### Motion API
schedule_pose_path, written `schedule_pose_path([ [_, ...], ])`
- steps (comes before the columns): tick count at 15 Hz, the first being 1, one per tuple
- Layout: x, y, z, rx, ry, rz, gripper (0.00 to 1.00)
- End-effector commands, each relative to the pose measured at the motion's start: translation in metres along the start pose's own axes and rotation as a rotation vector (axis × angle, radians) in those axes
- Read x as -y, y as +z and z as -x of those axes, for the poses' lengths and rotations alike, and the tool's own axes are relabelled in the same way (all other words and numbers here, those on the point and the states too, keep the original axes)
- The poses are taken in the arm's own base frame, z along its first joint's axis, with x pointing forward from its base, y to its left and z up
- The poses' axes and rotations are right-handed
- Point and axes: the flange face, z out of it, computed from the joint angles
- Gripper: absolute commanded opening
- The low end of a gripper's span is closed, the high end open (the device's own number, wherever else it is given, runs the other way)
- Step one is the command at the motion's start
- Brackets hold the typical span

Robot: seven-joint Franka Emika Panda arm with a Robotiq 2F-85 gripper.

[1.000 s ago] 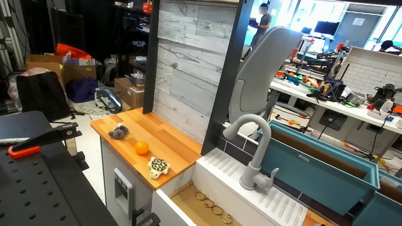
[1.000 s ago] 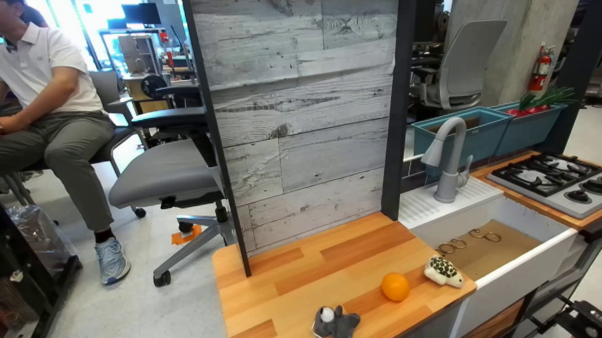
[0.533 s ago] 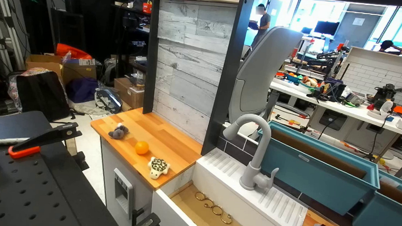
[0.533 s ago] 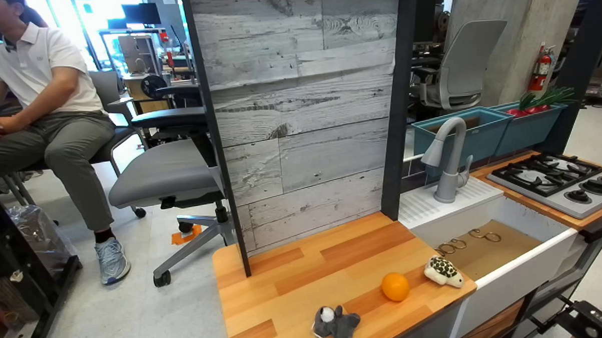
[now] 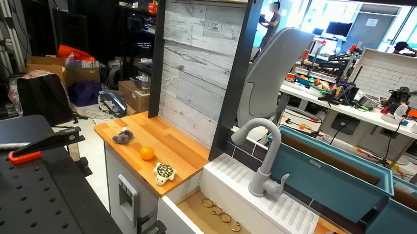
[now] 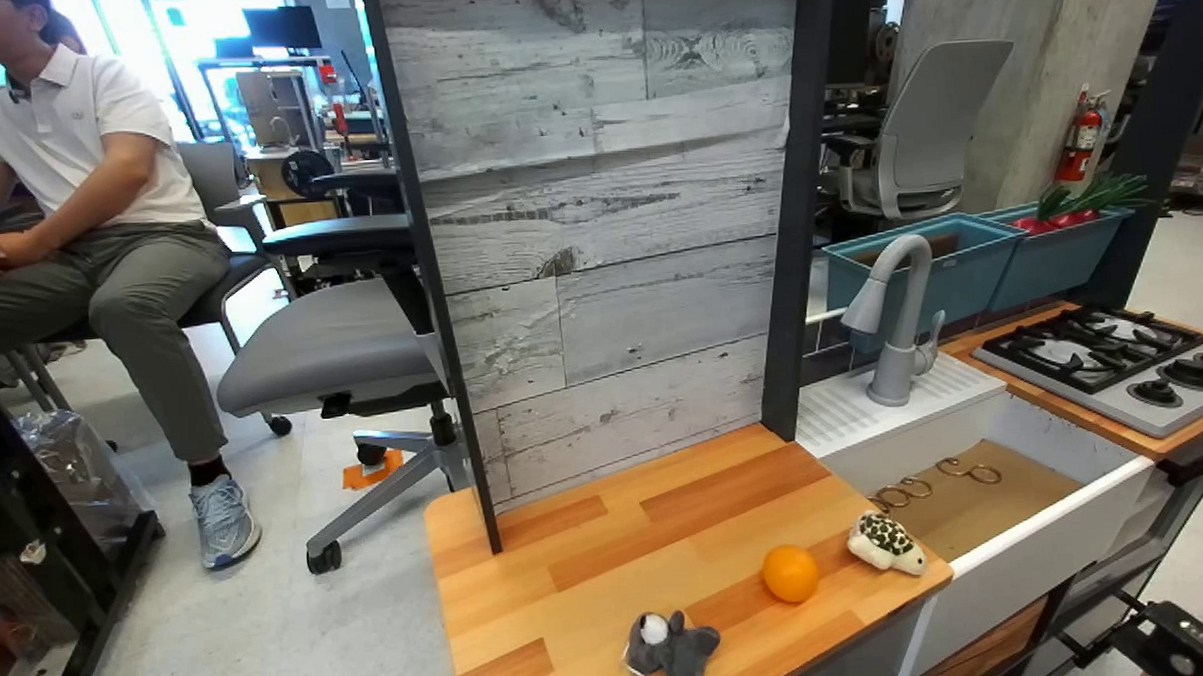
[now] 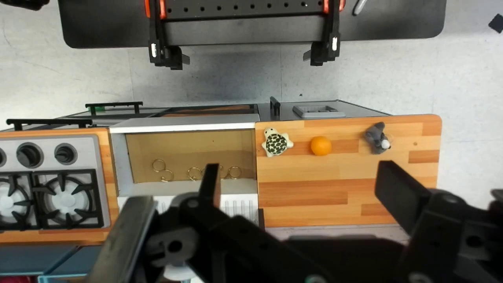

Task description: Move the turtle plush backwards

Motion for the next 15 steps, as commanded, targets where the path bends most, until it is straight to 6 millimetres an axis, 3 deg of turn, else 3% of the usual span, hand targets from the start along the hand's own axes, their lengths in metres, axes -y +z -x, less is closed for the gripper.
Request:
schedule_pose_path([
  [1, 0.014, 0.051, -0.039, 0.051, 0.008, 0.013, 1.00],
  [7, 0.027, 0.161, -0.093, 0.059, 0.054, 0.021, 1.00],
  [11, 0.028, 0.220, -0.126, 0.030, 0.064, 0.054, 1.00],
  [15, 0.028, 0.272, -0.145, 0.026, 0.035, 0.107, 1.00],
])
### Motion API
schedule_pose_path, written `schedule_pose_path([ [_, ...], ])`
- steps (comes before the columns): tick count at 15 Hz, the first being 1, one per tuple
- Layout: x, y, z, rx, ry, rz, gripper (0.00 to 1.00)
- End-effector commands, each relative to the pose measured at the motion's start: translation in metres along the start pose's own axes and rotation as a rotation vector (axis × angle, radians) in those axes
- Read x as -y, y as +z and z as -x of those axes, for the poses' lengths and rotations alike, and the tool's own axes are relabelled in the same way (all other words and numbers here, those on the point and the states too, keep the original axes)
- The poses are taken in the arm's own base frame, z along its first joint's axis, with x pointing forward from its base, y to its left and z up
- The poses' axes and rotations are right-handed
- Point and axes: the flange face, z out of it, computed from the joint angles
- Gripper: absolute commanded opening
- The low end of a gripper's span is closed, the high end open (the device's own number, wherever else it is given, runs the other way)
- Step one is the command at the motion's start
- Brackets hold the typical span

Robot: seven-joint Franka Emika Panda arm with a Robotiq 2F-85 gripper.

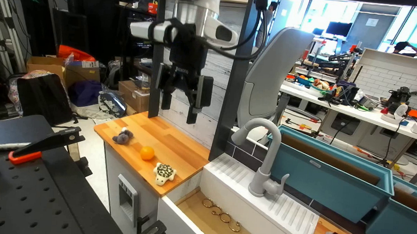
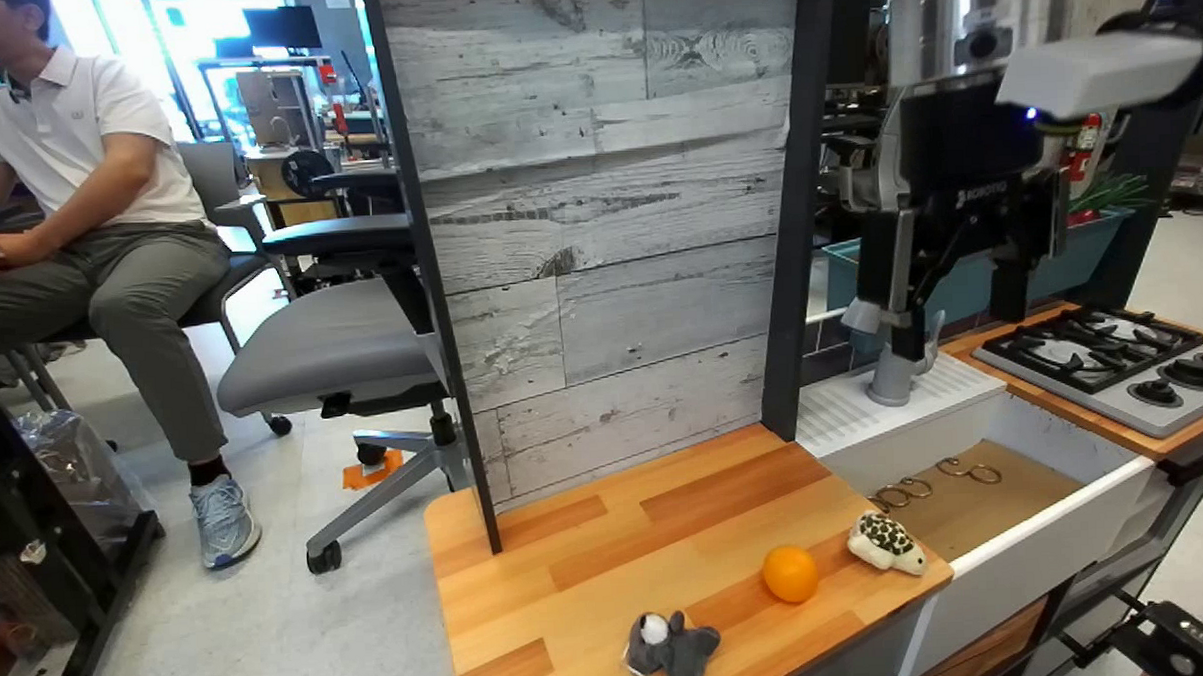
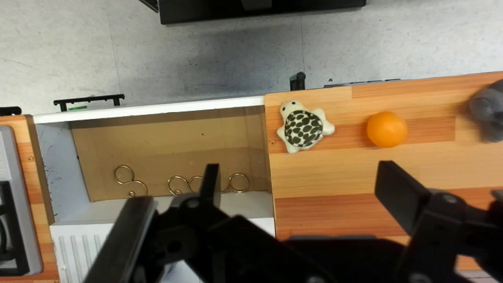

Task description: Move the turtle plush backwards

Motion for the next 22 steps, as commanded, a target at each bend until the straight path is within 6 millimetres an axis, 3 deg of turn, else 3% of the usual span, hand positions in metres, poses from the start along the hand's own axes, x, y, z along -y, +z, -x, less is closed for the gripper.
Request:
schedule_pose_path([
  [1, 0.009, 0.038, -0.024, -0.009, -0.022, 0.056, 1.00],
  [9, 0.028, 0.109, -0.046, 0.067, -0.045, 0.065, 1.00],
  [14, 0.037, 0.141, -0.057, 0.082, -0.065, 0.049, 1.00],
  [22, 0.045, 0.182, -0.053, 0.128, -0.082, 0.040, 1.00],
])
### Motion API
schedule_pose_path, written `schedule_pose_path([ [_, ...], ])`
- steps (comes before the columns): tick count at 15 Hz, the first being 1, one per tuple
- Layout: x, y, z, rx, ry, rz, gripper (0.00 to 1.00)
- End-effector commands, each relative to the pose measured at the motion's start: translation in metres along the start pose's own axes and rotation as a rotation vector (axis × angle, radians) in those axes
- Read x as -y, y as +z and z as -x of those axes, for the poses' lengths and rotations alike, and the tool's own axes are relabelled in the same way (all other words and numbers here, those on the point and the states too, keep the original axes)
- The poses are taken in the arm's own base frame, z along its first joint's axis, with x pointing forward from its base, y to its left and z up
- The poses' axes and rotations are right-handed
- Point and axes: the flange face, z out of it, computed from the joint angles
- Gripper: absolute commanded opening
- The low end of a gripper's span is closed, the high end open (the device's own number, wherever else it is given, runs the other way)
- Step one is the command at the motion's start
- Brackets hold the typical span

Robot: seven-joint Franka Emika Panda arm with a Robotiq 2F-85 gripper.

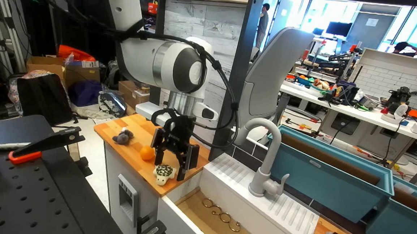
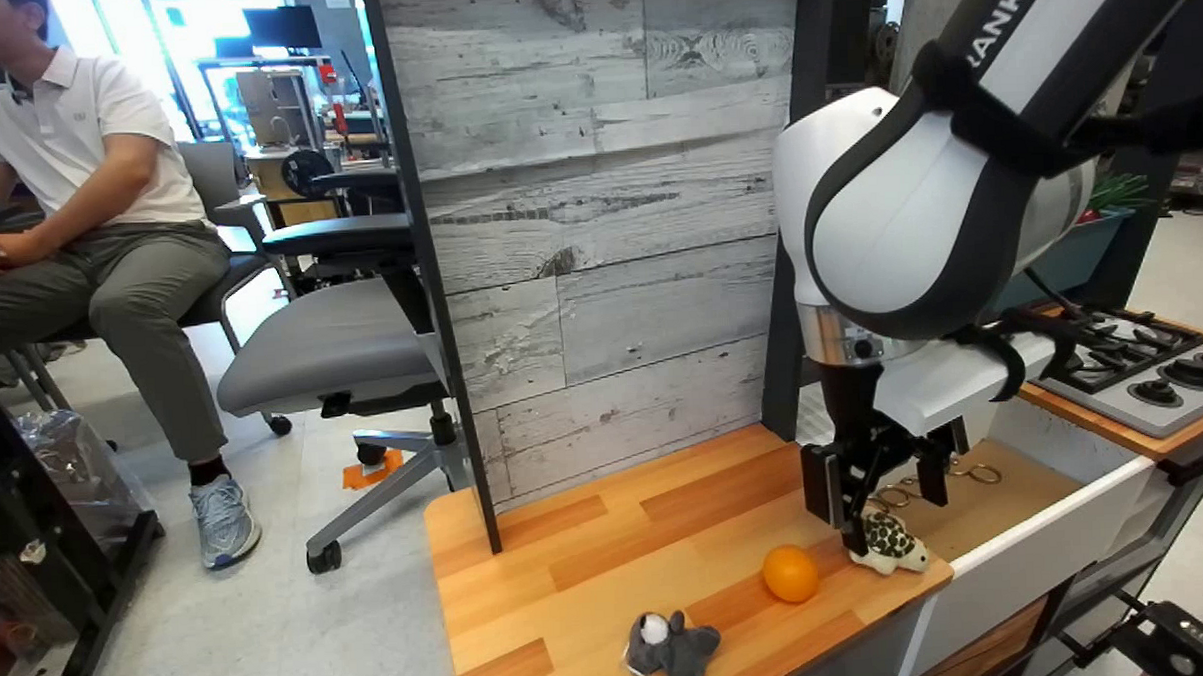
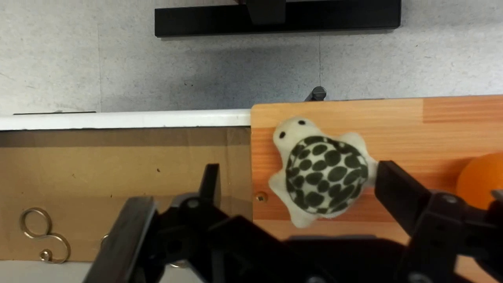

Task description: Move the turtle plush backwards

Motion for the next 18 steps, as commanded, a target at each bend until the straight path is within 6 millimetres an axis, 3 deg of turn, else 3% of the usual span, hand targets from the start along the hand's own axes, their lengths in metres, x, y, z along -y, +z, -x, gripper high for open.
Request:
schedule_pose_path([
  [1, 0.009, 0.009, -0.008, 0.002, -0.028, -0.016, 1.00],
  [5, 0.016, 0.013, -0.016, -0.005, -0.041, -0.027, 0.99],
  [6, 0.016, 0.013, -0.018, -0.008, -0.042, -0.029, 0.74],
  [8, 0.018, 0.010, -0.021, -0.018, -0.044, -0.031, 0.71],
  [14, 0.022, -0.018, -0.019, 0.017, -0.019, -0.059, 0.26],
  [18, 0.024, -0.062, -0.018, 0.117, 0.024, -0.080, 0.01],
])
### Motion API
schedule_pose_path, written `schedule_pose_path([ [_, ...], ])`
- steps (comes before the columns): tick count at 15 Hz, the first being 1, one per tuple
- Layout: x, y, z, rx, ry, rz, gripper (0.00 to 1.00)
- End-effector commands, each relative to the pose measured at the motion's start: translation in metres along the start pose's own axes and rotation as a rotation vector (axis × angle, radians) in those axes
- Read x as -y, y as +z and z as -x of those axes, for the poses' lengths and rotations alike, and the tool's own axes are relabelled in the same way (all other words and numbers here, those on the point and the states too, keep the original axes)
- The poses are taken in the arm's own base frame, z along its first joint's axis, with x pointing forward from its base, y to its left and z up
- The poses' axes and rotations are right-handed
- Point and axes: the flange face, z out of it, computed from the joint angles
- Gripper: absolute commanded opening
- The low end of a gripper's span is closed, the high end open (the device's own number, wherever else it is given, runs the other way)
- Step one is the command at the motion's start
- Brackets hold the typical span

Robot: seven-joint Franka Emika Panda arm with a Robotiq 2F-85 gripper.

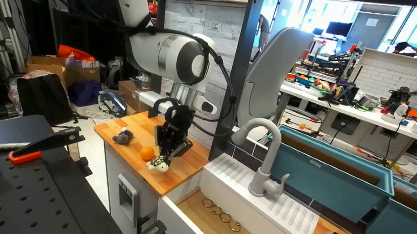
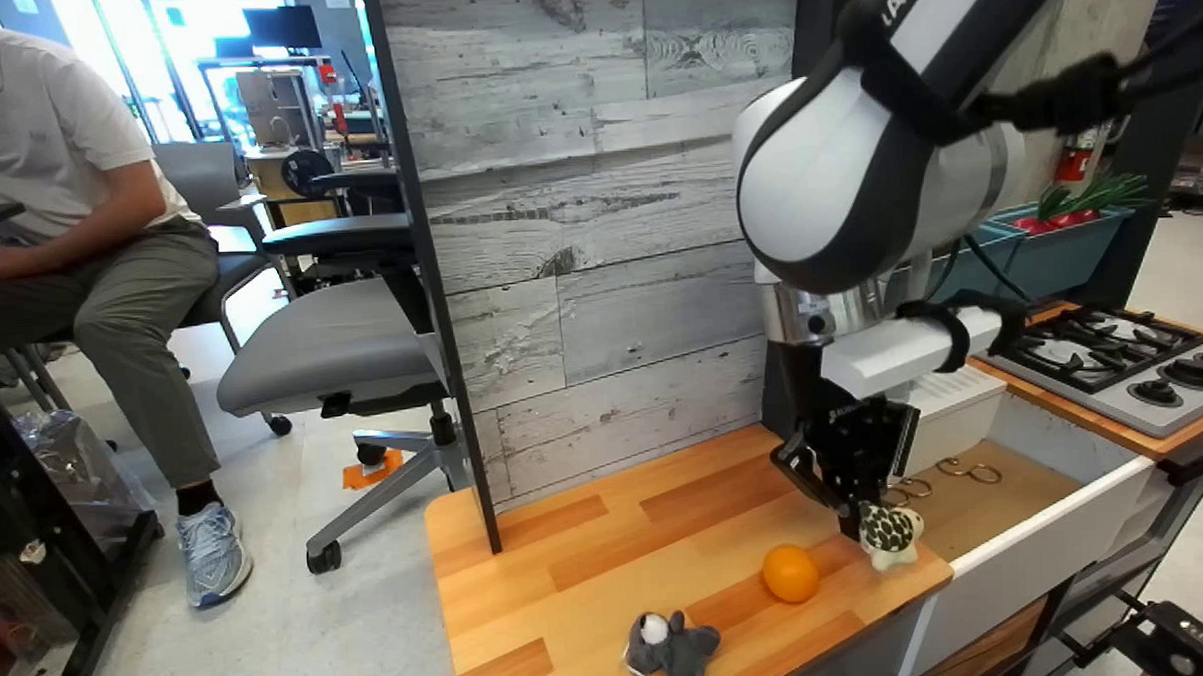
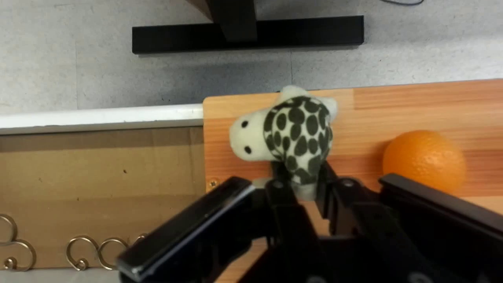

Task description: Move the turtle plush backwards

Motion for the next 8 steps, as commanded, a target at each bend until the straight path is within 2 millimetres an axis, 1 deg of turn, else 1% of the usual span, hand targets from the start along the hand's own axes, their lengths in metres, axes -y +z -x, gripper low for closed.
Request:
schedule_pose_path([
  [1, 0.007, -0.053, -0.001, 0.044, 0.028, -0.038, 0.00],
  [2, 0.009, -0.066, -0.004, 0.039, 0.032, -0.050, 0.00],
  [3, 0.012, -0.079, -0.010, 0.021, 0.036, -0.070, 0.02],
  [5, 0.016, -0.099, -0.024, -0.028, 0.043, -0.104, 0.01],
  [6, 0.017, -0.105, -0.030, -0.052, 0.050, -0.117, 0.02],
  [8, 0.019, -0.102, -0.039, -0.090, 0.050, -0.118, 0.02],
])
